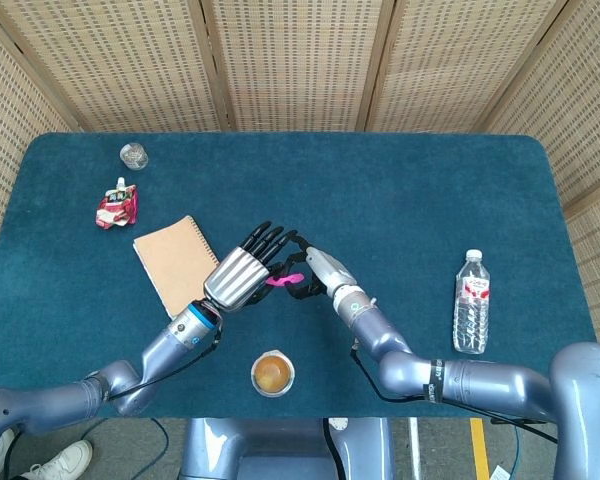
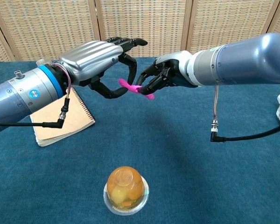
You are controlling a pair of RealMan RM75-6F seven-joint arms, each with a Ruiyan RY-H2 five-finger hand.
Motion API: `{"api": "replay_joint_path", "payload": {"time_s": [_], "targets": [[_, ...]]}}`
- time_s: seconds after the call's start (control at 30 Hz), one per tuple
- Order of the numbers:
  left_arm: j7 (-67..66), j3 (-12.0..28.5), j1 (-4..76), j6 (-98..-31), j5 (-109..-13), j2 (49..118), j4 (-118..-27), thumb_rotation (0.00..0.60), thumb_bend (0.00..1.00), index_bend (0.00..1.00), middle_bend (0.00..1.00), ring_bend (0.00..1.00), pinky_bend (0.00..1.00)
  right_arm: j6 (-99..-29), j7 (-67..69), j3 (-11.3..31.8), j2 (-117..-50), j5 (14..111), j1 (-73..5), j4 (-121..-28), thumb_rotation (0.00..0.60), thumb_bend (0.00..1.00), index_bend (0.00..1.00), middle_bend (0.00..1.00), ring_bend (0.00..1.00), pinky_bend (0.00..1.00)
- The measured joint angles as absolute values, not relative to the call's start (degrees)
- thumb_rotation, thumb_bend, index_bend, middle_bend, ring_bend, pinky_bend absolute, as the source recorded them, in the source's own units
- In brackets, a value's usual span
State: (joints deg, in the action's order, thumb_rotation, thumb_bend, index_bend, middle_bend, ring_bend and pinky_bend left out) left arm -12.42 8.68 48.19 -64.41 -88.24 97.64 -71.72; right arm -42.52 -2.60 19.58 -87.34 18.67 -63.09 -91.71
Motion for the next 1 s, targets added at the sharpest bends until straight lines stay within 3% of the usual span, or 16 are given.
{"api": "replay_joint_path", "payload": {"time_s": [0.27,1.0], "targets": [[-11.5,8.6,47.6,-65.2,-88.3,96.2,-72.2,0.6,0.49,0.81,0.0,0.0,0.0,-42.7,-2.2,19.3,-87.3,18.7,-62.6,-91.2,0.6,0.73,0.69,0.05,0.0,0.0],[-8.2,9.6,45.3,-67.7,-86.8,90.6,-71.3,0.6,0.49,0.81,0.0,0.0,0.0,-43.5,-2.1,18.5,-84.8,19.3,-60.7,-92.1,0.6,0.74,0.7,0.05,0.0,0.0]]}}
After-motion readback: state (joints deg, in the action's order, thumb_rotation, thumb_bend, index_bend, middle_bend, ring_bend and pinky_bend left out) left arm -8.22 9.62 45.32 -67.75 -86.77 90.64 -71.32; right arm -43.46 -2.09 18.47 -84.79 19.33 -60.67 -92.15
